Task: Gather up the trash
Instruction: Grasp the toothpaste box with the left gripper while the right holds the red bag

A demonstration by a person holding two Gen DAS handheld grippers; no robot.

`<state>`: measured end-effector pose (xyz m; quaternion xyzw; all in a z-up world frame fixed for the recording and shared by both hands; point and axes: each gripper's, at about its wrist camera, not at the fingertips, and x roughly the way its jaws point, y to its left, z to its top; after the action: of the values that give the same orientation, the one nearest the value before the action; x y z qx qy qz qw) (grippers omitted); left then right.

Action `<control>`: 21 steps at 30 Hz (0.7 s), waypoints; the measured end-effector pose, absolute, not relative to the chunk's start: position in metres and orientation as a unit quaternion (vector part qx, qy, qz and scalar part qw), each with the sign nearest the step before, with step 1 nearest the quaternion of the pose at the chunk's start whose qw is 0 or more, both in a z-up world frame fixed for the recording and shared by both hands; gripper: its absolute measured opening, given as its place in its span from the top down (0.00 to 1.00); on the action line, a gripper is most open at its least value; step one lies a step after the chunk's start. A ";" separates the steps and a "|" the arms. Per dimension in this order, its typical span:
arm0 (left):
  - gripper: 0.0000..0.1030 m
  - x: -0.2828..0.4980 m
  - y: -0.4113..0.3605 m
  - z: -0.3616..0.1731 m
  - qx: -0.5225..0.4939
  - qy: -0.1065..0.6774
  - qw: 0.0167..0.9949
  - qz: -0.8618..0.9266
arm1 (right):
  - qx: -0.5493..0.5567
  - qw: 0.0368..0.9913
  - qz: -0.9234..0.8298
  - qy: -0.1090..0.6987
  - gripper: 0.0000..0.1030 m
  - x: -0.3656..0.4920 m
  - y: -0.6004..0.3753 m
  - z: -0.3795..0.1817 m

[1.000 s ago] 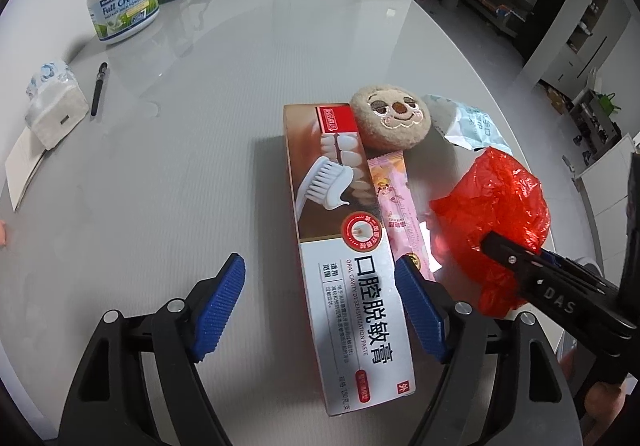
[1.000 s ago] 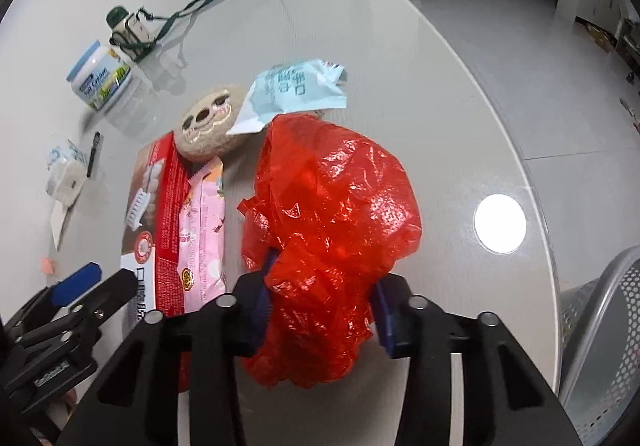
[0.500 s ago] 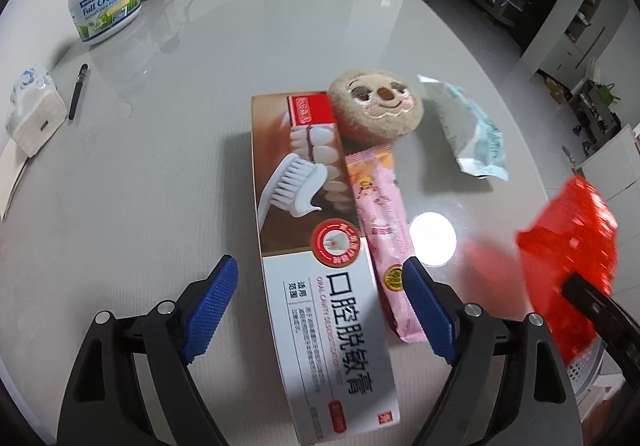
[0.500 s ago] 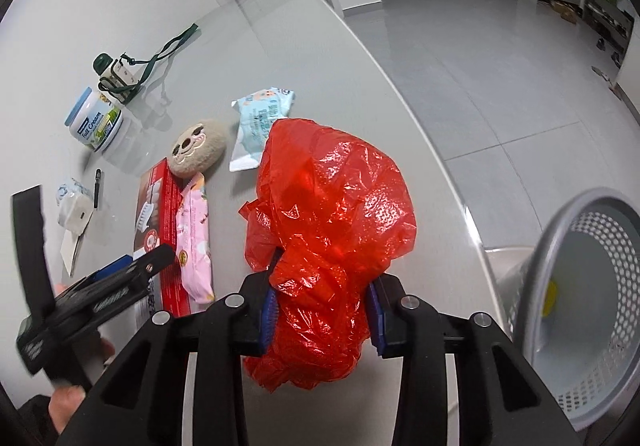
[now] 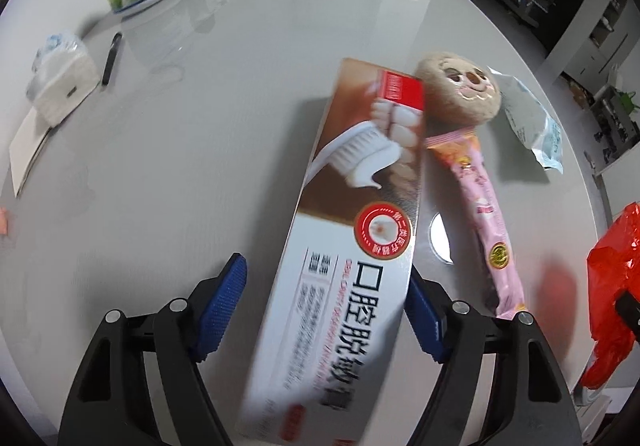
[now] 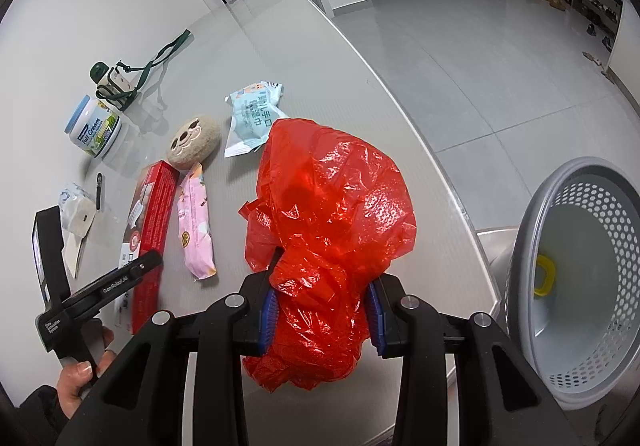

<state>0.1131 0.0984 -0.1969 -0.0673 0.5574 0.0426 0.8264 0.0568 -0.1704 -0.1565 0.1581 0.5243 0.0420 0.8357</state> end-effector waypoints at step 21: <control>0.51 0.096 0.080 -0.152 -0.042 0.525 0.850 -0.028 | 0.190 0.837 0.024 0.513 0.66 0.008 -0.191 -0.143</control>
<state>0.0962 0.0796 -0.1517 -0.0425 0.5245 -0.0276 0.8499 0.0081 -0.1913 -0.1432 0.1902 0.5129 0.0244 0.8368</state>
